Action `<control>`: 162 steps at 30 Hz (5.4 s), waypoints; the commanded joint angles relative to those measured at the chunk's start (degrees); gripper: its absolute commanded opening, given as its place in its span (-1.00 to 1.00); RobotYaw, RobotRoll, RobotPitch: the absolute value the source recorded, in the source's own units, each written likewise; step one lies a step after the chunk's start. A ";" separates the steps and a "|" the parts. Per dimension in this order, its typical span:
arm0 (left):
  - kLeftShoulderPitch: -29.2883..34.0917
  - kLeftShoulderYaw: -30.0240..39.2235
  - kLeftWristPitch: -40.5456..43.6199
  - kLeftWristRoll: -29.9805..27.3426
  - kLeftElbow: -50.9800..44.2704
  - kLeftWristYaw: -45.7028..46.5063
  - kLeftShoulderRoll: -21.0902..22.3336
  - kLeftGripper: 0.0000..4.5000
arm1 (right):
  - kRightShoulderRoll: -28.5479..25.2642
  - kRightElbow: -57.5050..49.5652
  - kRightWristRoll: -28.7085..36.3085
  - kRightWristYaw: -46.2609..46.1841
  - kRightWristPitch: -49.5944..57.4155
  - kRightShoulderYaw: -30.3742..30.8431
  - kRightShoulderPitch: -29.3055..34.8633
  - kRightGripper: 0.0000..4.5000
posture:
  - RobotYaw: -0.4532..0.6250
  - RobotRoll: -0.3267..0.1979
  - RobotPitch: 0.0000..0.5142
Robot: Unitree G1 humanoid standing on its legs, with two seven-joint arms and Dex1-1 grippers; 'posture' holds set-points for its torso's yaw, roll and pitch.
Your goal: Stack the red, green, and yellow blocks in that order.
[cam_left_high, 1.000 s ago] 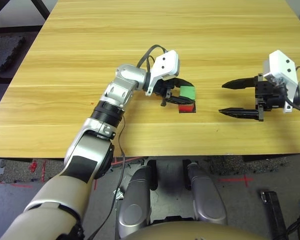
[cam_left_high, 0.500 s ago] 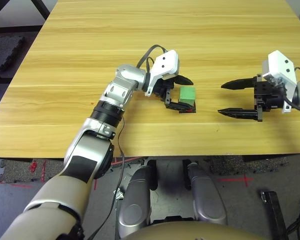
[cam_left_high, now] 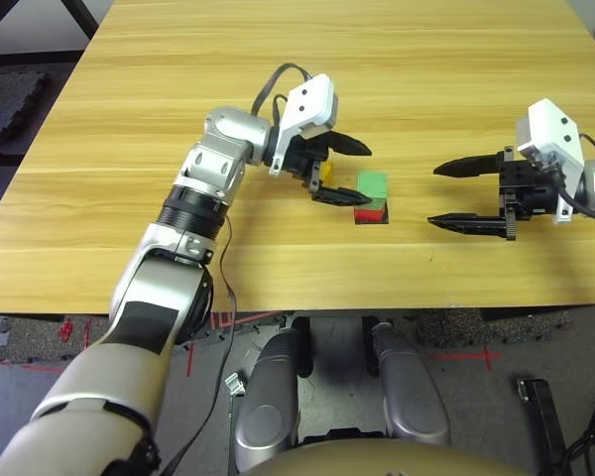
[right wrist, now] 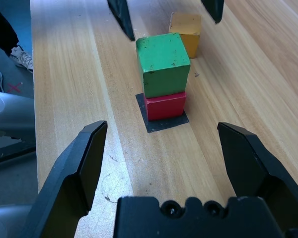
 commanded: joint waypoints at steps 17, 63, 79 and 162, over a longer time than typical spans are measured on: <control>-7.21 -0.40 -33.07 9.03 31.87 -5.43 3.90 0.98 | -0.06 2.48 -0.55 0.50 -2.37 1.53 -1.75 1.00 | 0.12 0.49 -0.12; -12.67 2.63 -36.80 19.40 44.14 6.75 -0.83 0.26 | -0.21 -0.09 -0.40 -1.59 -2.58 1.31 1.03 1.00 | 0.04 0.47 -0.08; -12.29 3.03 -37.01 19.92 44.03 5.25 0.12 -0.99 | 0.61 1.11 -1.48 -1.25 -4.33 2.14 0.33 1.00 | 0.06 0.48 -0.16; 11.68 7.48 13.32 5.59 -0.92 39.92 -5.21 0.98 | 3.86 4.84 -3.50 -2.86 -5.72 3.02 -0.53 1.00 | 0.12 0.58 -0.03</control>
